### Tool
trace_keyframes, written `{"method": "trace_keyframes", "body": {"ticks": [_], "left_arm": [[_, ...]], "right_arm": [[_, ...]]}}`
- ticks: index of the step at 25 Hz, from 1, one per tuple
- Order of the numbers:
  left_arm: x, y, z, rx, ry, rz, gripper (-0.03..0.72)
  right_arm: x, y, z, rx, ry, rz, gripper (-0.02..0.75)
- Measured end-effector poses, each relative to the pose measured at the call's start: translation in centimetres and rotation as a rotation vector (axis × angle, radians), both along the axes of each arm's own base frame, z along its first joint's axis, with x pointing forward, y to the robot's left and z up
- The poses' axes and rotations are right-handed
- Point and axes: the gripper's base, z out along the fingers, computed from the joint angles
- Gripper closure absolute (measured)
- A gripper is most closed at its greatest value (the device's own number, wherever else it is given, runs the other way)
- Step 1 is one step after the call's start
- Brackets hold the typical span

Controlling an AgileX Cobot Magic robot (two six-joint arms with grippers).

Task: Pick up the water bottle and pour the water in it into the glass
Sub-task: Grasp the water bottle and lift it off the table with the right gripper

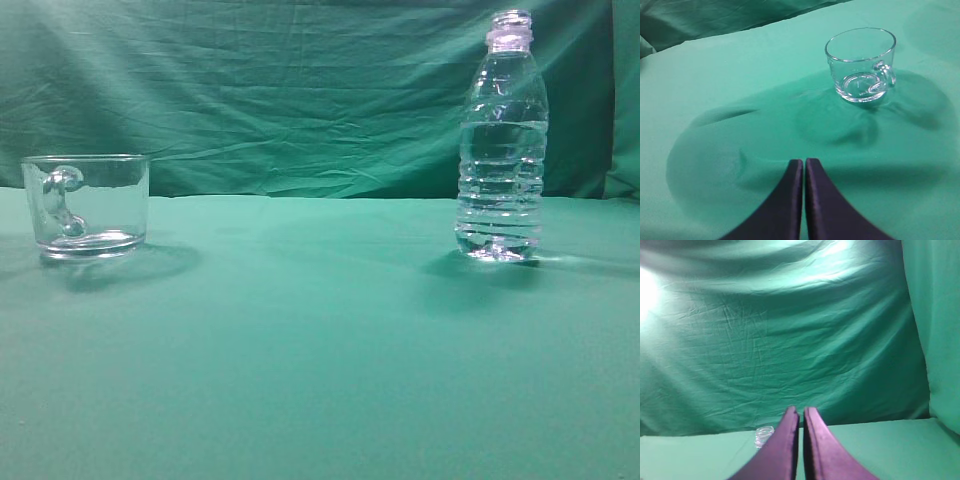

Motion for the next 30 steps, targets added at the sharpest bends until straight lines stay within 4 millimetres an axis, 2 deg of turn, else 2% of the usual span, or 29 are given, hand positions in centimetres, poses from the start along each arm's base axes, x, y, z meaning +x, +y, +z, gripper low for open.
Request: {"method": "trace_keyframes", "body": {"ticks": [5,9,13,14,17,21,22,28,30], "left_arm": [[0.0,0.0,0.0,0.000,0.000,0.000,0.688],[0.0,0.0,0.0,0.000,0.000,0.000,0.688],[0.0,0.0,0.0,0.000,0.000,0.000,0.688],[0.0,0.0,0.0,0.000,0.000,0.000,0.688],[0.0,0.0,0.0,0.000,0.000,0.000,0.688],[0.0,0.0,0.0,0.000,0.000,0.000,0.688],[0.0,0.0,0.0,0.000,0.000,0.000,0.688],[0.0,0.0,0.0,0.000,0.000,0.000,0.688],[0.0,0.0,0.0,0.000,0.000,0.000,0.688]], "right_arm": [[1.7,0.4,2.9,-0.099,0.075,-0.008,0.738],[3.3,0.7,3.4,-0.119,0.145,-0.005,0.738],[5.3,1.2,2.4,-0.121,0.278,0.002,0.738],[6.4,1.4,1.7,-0.102,0.344,0.006,0.738],[8.0,1.8,0.7,-0.142,0.398,0.014,0.738],[10.0,2.8,-0.1,-0.257,0.355,0.072,0.738],[10.4,3.4,-0.3,-0.275,0.338,0.113,0.706],[12.6,5.9,-2.4,-0.304,0.318,0.285,0.690],[13.1,6.3,-3.0,-0.297,0.327,0.305,0.560]]}}
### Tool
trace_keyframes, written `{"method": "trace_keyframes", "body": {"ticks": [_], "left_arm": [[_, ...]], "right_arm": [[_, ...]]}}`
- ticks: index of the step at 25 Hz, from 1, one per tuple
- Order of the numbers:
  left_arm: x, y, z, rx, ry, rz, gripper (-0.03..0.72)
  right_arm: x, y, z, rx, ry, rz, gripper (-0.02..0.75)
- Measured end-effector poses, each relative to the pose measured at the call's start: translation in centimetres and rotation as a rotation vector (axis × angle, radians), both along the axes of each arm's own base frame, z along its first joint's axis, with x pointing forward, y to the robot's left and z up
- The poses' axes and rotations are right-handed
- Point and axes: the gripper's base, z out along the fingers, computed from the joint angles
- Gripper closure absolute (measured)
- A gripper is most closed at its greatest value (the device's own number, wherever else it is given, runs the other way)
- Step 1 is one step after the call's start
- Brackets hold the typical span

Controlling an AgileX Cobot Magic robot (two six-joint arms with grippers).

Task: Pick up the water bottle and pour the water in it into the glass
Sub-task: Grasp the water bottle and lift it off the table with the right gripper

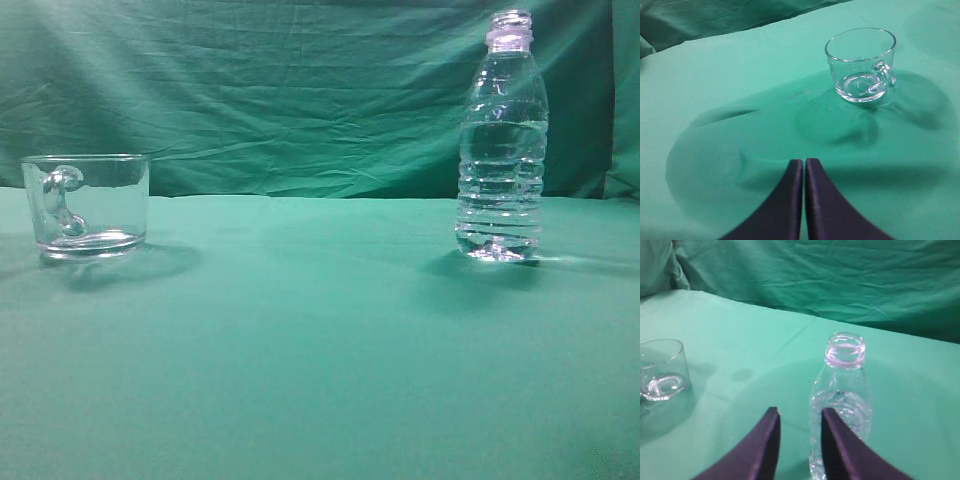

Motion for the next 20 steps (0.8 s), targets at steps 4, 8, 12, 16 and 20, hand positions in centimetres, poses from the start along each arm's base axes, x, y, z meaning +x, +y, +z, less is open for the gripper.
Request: {"method": "trace_keyframes", "body": {"ticks": [4,8,12,16,20], "left_arm": [[0.0,0.0,0.0,0.000,0.000,0.000,0.688],[0.0,0.0,0.0,0.000,0.000,0.000,0.688],[0.0,0.0,0.0,0.000,0.000,0.000,0.688],[0.0,0.0,0.0,0.000,0.000,0.000,0.688],[0.0,0.0,0.0,0.000,0.000,0.000,0.688]], "right_arm": [[0.8,0.3,-1.6,-0.004,0.065,0.004,0.234],[1.7,0.2,-2.9,0.032,0.121,-0.051,0.095],[3.0,0.4,-4.0,0.055,0.149,-0.070,0.095],[5.1,1.0,-5.2,0.030,0.153,-0.062,0.095],[7.2,1.6,-6.4,0.009,0.158,-0.060,0.095]]}}
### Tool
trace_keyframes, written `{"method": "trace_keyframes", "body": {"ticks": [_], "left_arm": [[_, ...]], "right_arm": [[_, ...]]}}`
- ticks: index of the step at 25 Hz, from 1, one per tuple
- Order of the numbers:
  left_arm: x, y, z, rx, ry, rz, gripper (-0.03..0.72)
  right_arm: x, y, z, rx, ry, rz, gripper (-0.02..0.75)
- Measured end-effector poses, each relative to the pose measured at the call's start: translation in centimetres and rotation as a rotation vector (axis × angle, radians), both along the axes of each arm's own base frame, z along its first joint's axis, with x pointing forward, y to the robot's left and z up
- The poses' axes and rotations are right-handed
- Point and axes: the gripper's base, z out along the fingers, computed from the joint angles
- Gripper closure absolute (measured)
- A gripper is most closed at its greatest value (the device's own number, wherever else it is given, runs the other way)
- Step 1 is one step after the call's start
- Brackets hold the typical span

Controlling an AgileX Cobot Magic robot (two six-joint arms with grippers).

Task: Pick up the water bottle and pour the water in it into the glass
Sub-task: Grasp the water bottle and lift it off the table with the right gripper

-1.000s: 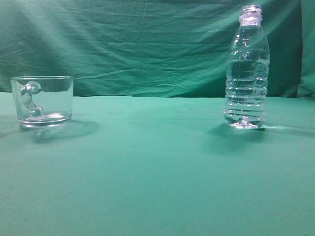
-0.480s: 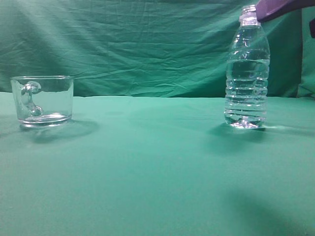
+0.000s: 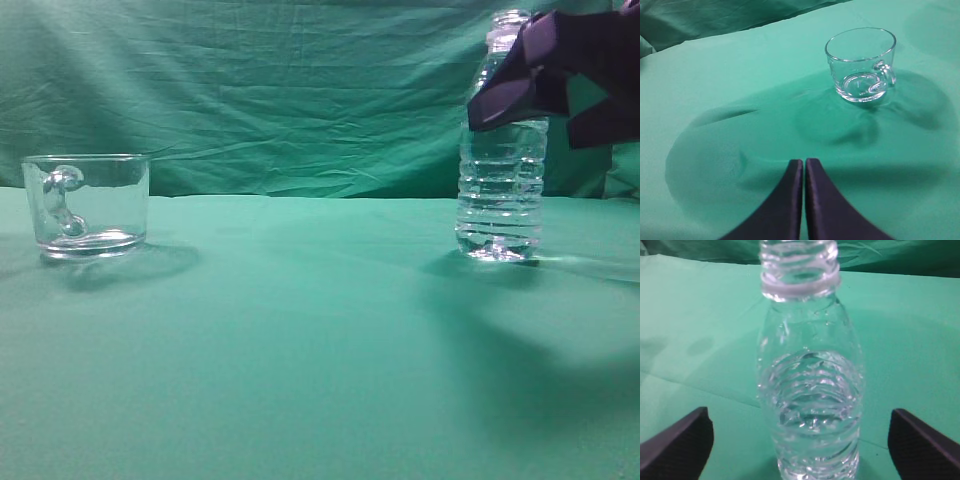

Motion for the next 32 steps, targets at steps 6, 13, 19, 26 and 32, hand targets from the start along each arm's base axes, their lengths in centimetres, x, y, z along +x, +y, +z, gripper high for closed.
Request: {"method": "trace_keyframes", "body": {"ticks": [6,13,19,26,32], "left_arm": [[0.0,0.0,0.0,0.000,0.000,0.000,0.688],[0.0,0.0,0.0,0.000,0.000,0.000,0.688],[0.0,0.0,0.0,0.000,0.000,0.000,0.688],[0.0,0.0,0.0,0.000,0.000,0.000,0.688],[0.0,0.0,0.0,0.000,0.000,0.000,0.688]], "right_arm": [[2.6,0.6,-1.5,0.023,-0.003,-0.025,0.095],[4.7,1.2,-2.1,0.038,-0.033,-0.020,0.142],[5.2,1.5,-2.2,0.038,-0.047,-0.002,0.190],[5.2,1.6,-2.1,0.042,-0.061,0.010,0.190],[5.2,1.6,-2.2,0.037,-0.054,0.012,0.190]]}}
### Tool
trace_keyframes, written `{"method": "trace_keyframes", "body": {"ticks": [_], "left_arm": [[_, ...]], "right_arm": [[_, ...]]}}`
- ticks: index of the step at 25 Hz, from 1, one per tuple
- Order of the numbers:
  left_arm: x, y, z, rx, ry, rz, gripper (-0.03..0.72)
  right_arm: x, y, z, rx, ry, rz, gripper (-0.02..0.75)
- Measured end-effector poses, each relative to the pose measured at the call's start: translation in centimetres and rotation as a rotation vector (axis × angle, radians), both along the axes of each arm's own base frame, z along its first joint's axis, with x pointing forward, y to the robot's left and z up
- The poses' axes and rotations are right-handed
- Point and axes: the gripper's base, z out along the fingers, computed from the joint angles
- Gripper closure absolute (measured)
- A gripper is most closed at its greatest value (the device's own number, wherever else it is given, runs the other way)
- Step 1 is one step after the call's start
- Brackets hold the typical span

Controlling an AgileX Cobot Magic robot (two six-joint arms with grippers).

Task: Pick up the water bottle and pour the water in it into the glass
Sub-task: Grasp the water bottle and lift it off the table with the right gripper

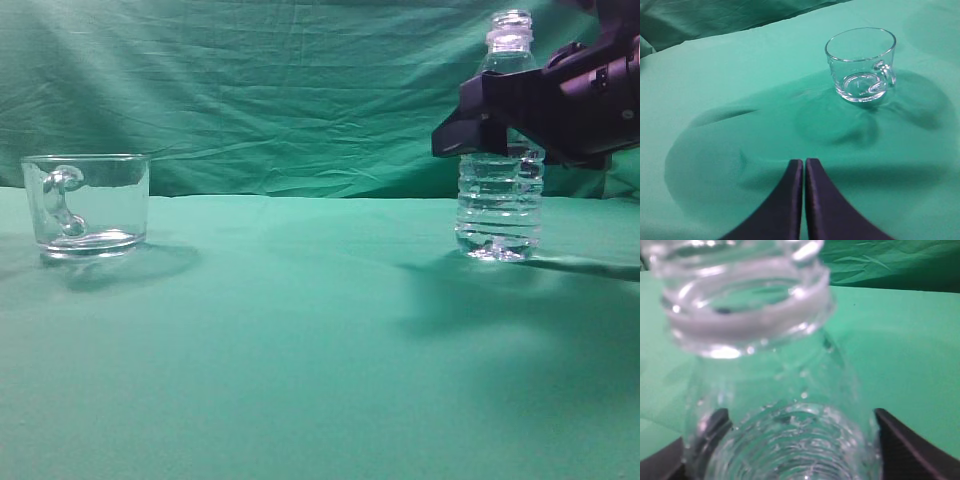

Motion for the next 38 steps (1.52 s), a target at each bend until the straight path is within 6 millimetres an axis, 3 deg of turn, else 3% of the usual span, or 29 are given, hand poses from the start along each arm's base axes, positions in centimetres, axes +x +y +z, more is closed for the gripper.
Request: {"method": "trace_keyframes", "body": {"ticks": [4,20,31,34,38], "left_arm": [[0.0,0.0,0.0,0.000,0.000,0.000,0.688],[0.0,0.0,0.0,0.000,0.000,0.000,0.688],[0.0,0.0,0.0,0.000,0.000,0.000,0.688],[0.0,0.0,0.0,0.000,0.000,0.000,0.688],[0.0,0.0,0.0,0.000,0.000,0.000,0.688]], "right_arm": [[0.0,0.0,-0.1,-0.007,0.005,0.004,0.311],[-0.3,0.1,0.3,-0.042,0.019,0.031,0.305],[-1.2,0.2,3.9,-0.164,0.006,0.108,0.305],[-0.8,1.7,5.8,-0.249,0.007,0.176,0.305],[0.4,5.1,9.1,-0.383,-0.006,0.233,0.305]]}}
